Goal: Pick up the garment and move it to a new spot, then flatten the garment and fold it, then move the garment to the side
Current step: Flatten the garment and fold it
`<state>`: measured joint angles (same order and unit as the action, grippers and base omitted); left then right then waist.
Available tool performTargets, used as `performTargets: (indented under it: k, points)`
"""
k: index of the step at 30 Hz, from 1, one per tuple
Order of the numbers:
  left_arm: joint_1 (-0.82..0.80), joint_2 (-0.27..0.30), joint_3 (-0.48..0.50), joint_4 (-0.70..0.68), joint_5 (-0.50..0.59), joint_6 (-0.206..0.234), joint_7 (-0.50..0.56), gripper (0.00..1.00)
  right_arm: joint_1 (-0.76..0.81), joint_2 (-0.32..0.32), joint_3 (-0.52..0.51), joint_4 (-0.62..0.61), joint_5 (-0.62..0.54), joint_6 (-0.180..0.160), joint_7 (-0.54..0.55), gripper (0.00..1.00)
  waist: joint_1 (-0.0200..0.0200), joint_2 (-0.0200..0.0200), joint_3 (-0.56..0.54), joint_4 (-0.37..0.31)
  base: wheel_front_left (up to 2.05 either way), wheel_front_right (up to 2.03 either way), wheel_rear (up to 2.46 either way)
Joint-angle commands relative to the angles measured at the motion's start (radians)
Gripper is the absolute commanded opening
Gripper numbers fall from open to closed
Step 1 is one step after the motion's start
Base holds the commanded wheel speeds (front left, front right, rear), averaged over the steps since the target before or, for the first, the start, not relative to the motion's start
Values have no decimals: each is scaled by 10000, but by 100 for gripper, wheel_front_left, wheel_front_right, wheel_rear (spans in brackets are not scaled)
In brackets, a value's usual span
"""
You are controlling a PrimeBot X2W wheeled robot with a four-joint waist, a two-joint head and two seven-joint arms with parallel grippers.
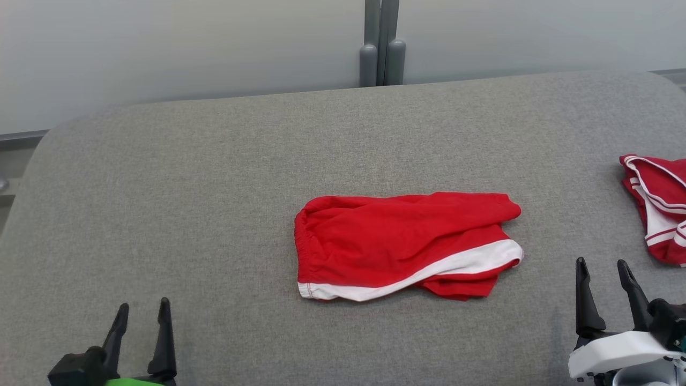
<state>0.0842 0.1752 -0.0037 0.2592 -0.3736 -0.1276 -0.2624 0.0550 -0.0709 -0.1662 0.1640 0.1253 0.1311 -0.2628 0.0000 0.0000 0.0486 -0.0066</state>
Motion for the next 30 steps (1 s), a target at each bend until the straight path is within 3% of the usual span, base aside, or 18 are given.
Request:
performTargets:
  k: [1, 4, 9, 15, 23, 30]
  points:
    - [-219, -38, -199, -156, 3, -44, -23, 100, -197, 29, -41, 264, 519, -8, -24, 100, 0, 0, 2, -28, 0, 0, 0]
    - [-260, 23, -918, -229, -301, -47, 740, 100, -528, -447, 330, 826, 1201, -11, 301, 100, 0, 0, 47, -57, 0, 0, 0]
    - [-578, -365, -1573, -1145, -747, 223, 3094, 100, -1194, -1434, 1492, 776, 2277, -3, 2377, 100, 0, 0, 329, -191, 0, 0, 0]
    - [-784, -682, -2564, -2667, -1134, 302, 5276, 100, -2048, -2033, 2276, 725, 3018, -4, 4370, 100, 0, 0, 907, -390, 0, 0, 0]
    - [-1063, -688, -3102, -3126, -1103, 385, 6337, 100, -2833, -1822, 2537, 1365, 2862, -4, 4887, 100, 0, 0, 1458, -476, 0, 0, 0]
    - [-1484, -634, -3256, -2708, -879, 549, 6558, 100, -3560, -1582, 3258, 2156, 2914, -4, 4596, 100, 0, 0, 1794, -565, 0, 0, 0]
